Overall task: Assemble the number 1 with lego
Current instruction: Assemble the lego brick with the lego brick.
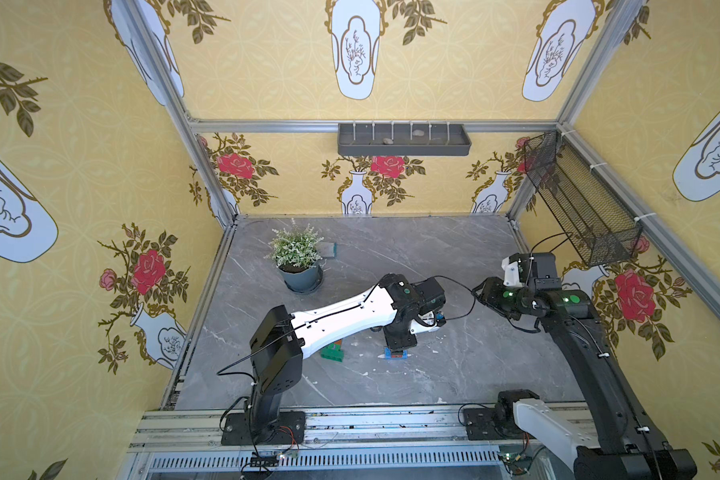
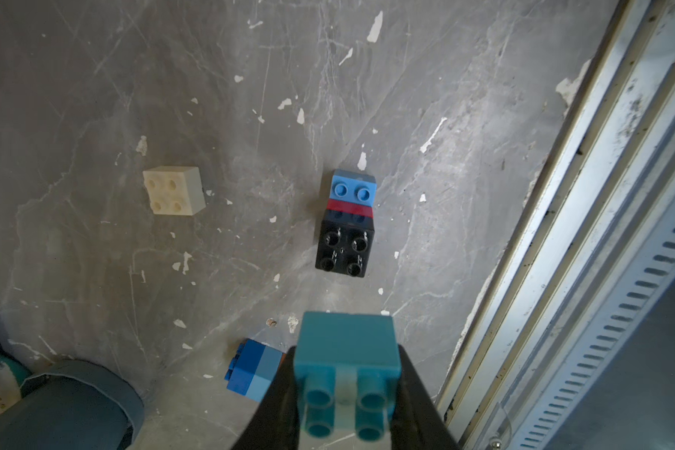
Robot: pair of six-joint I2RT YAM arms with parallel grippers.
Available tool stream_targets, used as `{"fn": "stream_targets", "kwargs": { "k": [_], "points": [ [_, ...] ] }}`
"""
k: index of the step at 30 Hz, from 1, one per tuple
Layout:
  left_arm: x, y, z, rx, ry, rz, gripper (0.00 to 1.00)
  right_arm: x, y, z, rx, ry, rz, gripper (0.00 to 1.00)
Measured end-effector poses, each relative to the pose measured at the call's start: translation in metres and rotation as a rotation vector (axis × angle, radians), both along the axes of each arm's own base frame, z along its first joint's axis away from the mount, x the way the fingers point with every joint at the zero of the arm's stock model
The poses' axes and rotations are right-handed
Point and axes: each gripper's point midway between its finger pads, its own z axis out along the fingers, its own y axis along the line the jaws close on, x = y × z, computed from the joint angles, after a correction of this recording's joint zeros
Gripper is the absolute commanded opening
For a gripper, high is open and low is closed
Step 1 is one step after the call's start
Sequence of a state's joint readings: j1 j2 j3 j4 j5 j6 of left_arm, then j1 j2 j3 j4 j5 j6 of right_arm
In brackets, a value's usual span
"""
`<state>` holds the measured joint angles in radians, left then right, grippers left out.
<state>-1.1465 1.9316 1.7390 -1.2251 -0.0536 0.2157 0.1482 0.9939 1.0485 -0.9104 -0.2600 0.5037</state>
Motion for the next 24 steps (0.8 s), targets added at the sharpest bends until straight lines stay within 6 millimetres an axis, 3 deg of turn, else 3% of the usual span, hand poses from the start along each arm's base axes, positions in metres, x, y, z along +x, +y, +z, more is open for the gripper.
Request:
{"fn": "stream_targets", "kwargs": {
  "k": [24],
  "points": [
    [-0.001,-0.008,-0.045,0.058,0.057,-0.020,0.14,-0.005,-0.007,-0.001,0.004,0.029,-0.038,0.47]
  ]
}}
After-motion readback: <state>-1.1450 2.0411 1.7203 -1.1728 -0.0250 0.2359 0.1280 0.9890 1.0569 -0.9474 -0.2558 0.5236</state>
